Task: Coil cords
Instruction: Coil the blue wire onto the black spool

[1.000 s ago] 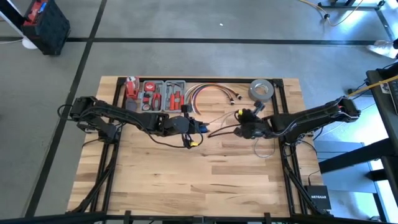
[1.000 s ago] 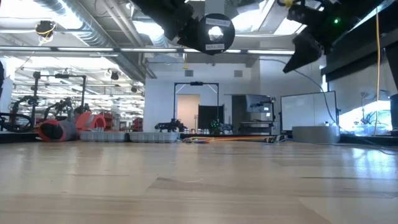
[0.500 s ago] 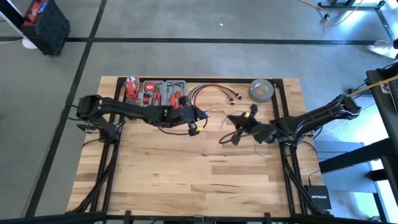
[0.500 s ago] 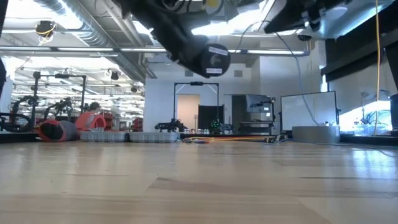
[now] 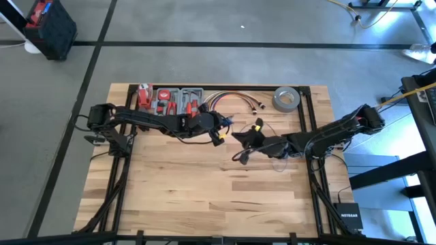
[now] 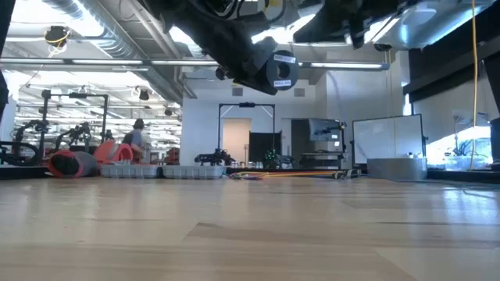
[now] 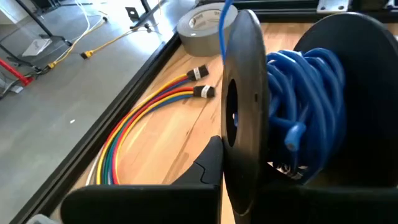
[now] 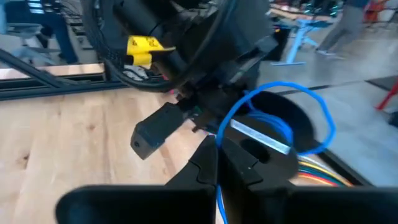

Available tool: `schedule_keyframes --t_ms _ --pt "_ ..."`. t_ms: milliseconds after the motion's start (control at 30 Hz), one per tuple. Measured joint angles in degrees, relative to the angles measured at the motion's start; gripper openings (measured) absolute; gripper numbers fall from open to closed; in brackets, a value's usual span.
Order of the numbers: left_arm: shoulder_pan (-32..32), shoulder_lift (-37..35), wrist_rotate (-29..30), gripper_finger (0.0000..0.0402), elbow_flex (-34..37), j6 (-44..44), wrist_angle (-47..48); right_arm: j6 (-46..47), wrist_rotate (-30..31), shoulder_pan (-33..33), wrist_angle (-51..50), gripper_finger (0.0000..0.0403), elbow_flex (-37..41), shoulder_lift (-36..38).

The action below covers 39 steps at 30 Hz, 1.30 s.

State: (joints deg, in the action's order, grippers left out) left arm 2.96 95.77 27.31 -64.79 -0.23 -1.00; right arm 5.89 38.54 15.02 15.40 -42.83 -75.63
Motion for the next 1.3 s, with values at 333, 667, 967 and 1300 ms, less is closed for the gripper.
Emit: schedule_keyframes --t_ms 333,667,967,1300 --pt "-0.28 0.0 -0.39 0.0 0.0 -0.49 -1.85 0.13 -7.04 -4.02 6.91 0.0006 -0.02 -8.0" --pt "-1.15 0.0 -6.35 0.0 0.0 0.18 -9.11 0.27 -8.17 -4.3 8.81 0.0007 -0.02 -10.63" --pt "-2.89 -1.51 -6.37 0.0 0.0 3.06 -8.89 -1.79 -4.0 -4.19 0.85 0.0007 -0.02 -11.76" --pt "-5.18 -6.29 -5.95 0.0 0.07 5.64 4.73 -2.92 4.91 -4.11 -9.41 0.0008 -0.15 -9.55"
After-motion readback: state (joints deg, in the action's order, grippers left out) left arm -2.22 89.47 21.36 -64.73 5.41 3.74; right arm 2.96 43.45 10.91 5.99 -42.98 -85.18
